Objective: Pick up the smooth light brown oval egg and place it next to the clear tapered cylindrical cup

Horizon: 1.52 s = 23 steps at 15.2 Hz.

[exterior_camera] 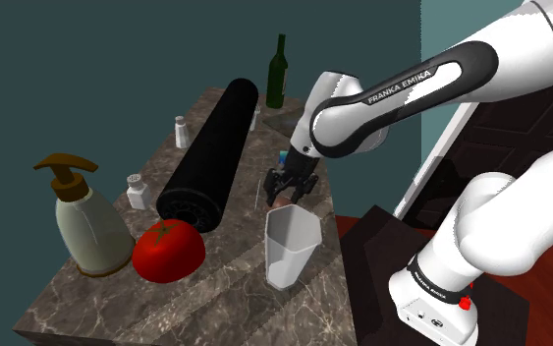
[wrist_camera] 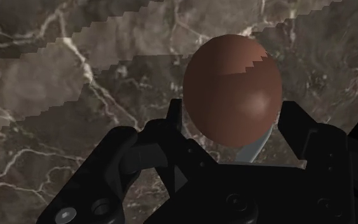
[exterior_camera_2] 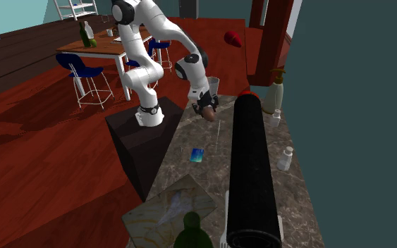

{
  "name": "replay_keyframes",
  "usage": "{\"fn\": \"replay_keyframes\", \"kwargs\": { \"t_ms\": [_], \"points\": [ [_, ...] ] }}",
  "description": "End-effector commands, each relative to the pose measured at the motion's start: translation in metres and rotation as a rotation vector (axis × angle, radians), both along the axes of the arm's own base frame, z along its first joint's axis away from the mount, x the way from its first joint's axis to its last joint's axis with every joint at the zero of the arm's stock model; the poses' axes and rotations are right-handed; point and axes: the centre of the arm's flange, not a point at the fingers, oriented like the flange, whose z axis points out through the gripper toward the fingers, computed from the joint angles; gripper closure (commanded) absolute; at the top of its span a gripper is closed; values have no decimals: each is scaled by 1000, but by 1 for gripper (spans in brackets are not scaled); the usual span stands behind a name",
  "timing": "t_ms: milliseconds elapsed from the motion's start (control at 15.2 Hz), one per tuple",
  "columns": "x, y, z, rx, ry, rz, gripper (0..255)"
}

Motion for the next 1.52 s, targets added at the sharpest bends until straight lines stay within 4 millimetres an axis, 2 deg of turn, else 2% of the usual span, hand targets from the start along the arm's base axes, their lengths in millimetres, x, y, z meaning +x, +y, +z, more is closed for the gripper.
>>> {"fn": "replay_keyframes", "kwargs": {
  "t_ms": [0,264,330,660,924,1452],
  "points": [
    [-1,0,-4,-2,6,2,255],
    [-1,0,-4,-2,6,2,255],
    [0,0,-4,-2,6,2,0],
    [-1,0,-4,-2,6,2,0],
    [-3,-13,44,-2,6,2,0],
    [-3,-13,44,-2,6,2,0]
  ]
}}
